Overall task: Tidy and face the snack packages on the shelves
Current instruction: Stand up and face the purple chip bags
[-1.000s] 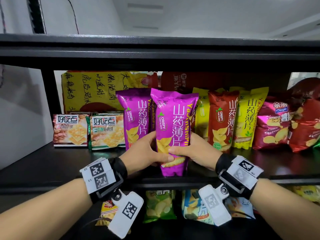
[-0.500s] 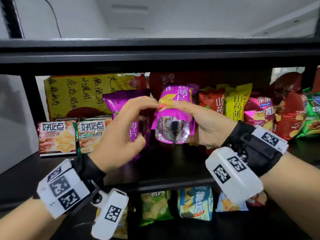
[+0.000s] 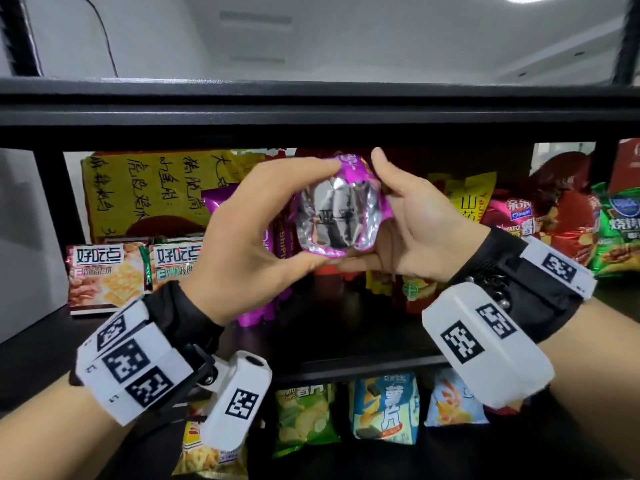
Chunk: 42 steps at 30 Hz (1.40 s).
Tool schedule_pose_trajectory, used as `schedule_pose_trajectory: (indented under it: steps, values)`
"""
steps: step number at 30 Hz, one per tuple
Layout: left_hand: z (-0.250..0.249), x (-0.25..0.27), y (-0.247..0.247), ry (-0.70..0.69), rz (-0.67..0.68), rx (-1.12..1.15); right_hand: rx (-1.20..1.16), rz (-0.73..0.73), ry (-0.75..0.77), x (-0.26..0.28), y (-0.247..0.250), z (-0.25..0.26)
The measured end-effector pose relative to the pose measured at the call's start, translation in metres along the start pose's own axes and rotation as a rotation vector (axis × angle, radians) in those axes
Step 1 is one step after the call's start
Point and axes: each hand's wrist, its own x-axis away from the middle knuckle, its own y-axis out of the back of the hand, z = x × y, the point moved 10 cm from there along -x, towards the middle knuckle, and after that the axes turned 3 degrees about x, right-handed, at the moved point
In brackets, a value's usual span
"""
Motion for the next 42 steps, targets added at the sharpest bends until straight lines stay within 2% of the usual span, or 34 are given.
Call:
schedule_pose_trajectory:
  steps: [3, 6, 15, 19, 23, 32, 36, 37, 39, 42]
  values:
    - [-0.006, -0.007, 0.02, -0.032, -0.109, 0.061, -0.054, 0.059, 0.069, -0.002, 0.0, 0.01]
    - [-0.008, -0.013, 0.033, -0.046, -0.161, 0.033, -0.043, 0.075, 0.099, -0.007, -0.003, 0.015]
    - [0.026, -0.002, 0.06, 0.181, -0.326, 0.082, 0.129, -0.057, 0.179, -0.027, 0.009, -0.021]
    - [0.043, 0.004, 0.067, 0.321, -0.375, 0.063, -0.038, 0.02, 0.147, -0.037, 0.008, -0.049]
    - [0.052, 0.012, 0.068, 0.394, -0.39, 0.028, -0.209, 0.056, 0.113, -0.043, 0.01, -0.071]
    - [0.089, 0.061, 0.054, 0.644, -0.243, 0.017, -0.252, 0.056, 0.108, -0.032, 0.025, -0.084]
    - [0.104, 0.08, 0.038, 0.722, -0.184, 0.037, -0.208, -0.048, 0.133, -0.027, 0.043, -0.075]
    - [0.104, 0.08, 0.036, 0.704, -0.166, 0.001, -0.185, -0.092, 0.128, -0.026, 0.049, -0.072]
    - [0.09, 0.073, 0.024, 0.577, -0.068, -0.085, -0.16, -0.158, 0.11, -0.021, 0.056, -0.065]
    - [0.064, 0.059, -0.017, 0.377, 0.2, -0.107, -0.138, -0.204, 0.092, -0.012, 0.06, -0.048]
